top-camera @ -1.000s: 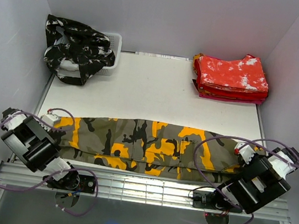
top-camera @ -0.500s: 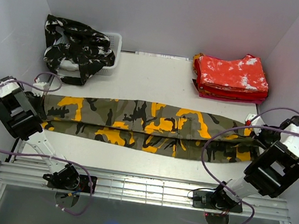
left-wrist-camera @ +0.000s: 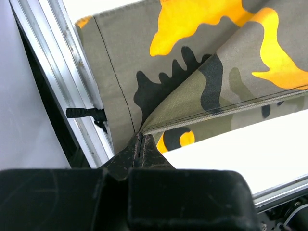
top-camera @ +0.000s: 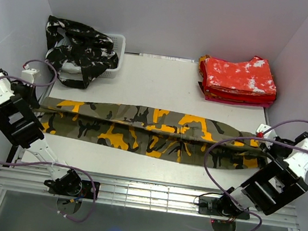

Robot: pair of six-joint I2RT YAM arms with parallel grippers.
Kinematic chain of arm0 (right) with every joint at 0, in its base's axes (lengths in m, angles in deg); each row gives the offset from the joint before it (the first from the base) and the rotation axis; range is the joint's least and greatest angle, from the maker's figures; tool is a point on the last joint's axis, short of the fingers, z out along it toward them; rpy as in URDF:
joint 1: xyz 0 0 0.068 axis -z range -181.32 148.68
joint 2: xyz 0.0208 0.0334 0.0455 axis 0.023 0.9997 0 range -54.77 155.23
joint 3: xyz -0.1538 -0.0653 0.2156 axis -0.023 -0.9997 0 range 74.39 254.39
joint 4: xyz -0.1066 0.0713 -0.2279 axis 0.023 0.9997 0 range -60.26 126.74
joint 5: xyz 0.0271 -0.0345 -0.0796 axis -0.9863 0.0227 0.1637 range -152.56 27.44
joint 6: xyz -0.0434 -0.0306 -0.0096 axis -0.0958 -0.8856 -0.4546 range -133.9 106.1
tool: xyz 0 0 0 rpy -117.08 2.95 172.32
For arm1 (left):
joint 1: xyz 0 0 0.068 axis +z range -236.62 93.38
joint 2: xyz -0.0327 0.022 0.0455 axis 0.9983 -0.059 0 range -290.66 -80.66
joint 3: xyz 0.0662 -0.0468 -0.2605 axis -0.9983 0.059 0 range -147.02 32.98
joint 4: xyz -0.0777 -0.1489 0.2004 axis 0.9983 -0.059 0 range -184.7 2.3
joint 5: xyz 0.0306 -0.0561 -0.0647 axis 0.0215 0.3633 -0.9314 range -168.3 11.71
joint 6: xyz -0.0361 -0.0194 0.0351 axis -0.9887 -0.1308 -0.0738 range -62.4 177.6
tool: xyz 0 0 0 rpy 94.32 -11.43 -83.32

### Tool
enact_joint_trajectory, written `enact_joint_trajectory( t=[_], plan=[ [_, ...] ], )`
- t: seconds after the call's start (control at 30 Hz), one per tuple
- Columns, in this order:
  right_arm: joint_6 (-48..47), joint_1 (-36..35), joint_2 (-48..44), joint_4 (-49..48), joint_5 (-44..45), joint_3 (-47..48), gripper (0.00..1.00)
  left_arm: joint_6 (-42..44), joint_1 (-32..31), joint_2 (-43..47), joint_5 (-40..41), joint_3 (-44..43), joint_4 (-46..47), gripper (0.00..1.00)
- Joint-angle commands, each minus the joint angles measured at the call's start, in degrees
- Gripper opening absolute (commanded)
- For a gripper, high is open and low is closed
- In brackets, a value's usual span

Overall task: Fold and stack the trousers
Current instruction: Fold the trousers

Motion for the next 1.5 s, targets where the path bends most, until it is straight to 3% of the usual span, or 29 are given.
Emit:
enact_joint_trajectory(
  t=[0.0,0.23,0.4,0.43,0.53,0.57,0.6,0.63,0.67,0.77,0.9,1.0,1.03,1.1,1.17,1.2,1.23,1.33,1.47],
  plan=[
    [-12.0,3.9,-0.6,-8.9,9.0,-5.0,0.08,7.8,6.4,3.1,8.3,2.8,10.2,0.0],
    [-16.5,2.3,-3.3,-20.4,12.9,-18.9,0.08,8.9,5.2,2.3,14.4,16.0,18.6,0.0],
    [-15.9,0.2,-4.6,-23.4,14.1,-21.5,0.08,8.3,2.6,2.3,17.5,22.7,22.6,0.0],
    [-15.2,-0.2,-4.4,-23.2,14.7,-21.2,0.16,8.1,2.2,2.9,17.6,23.0,22.6,0.12],
    [-14.3,-0.3,-3.9,-20.7,14.8,-17.6,0.42,9.0,2.1,5.7,12.6,21.9,20.2,0.31],
    [-12.8,-0.3,-3.8,-19.4,13.8,-15.9,0.62,10.4,2.1,8.5,10.6,21.3,17.4,0.46],
    [-12.1,-0.3,-3.9,-17.5,12.8,-11.8,0.73,11.5,2.1,10.1,8.3,20.5,15.6,0.57],
    [-11.8,-0.3,-3.9,-12.5,10.8,-9.4,0.95,12.7,2.1,11.8,3.6,19.1,12.4,0.81],
    [-12.0,-0.3,-4.3,-10.0,9.7,-7.4,0.9,13.8,1.9,13.5,1.3,18.5,11.0,0.9],
    [-12.7,-1.3,-5.9,-2.3,6.2,-1.1,0.9,16.3,0.2,18.8,-5.9,14.3,3.6,0.94],
    [-9.2,-4.5,-8.5,0.8,2.5,2.1,0.9,15.7,-7.1,24.4,-10.0,14.7,-1.3,0.91],
    [1.0,-11.2,-8.7,1.9,1.7,2.8,0.96,10.1,-18.6,31.3,-10.5,23.4,1.9,0.8],
    [6.2,-15.5,-8.8,2.2,1.3,2.8,0.99,5.9,-24.8,33.1,-10.6,26.0,3.4,0.73],
    [11.5,-20.9,-10.2,0.9,0.6,1.2,0.83,3.1,-33.7,37.9,-9.8,34.0,7.9,0.65],
    [23.3,-32.2,-12.9,-3.4,2.2,-3.1,0.65,-0.3,-38.7,41.2,-9.1,38.8,12.1,0.57],
    [27.3,-36.4,-13.8,-5.7,3.0,-4.7,0.62,-1.8,-40.8,41.9,-8.6,42.8,13.8,0.56],
    [35.0,-44.8,-14.5,-10.0,3.7,-6.3,0.55,-2.8,-44.1,42.6,-8.3,44.7,15.2,0.55],
    [44.1,-61.3,-15.4,-16.7,6.8,-11.3,0.49,-4.7,-50.3,45.1,-4.8,51.3,21.1,0.53],
    [53.5,-74.5,-13.7,-23.8,9.9,-15.8,0.46,-5.1,-53.4,47.6,-2.1,56.5,29.2,0.54]
  ],
)
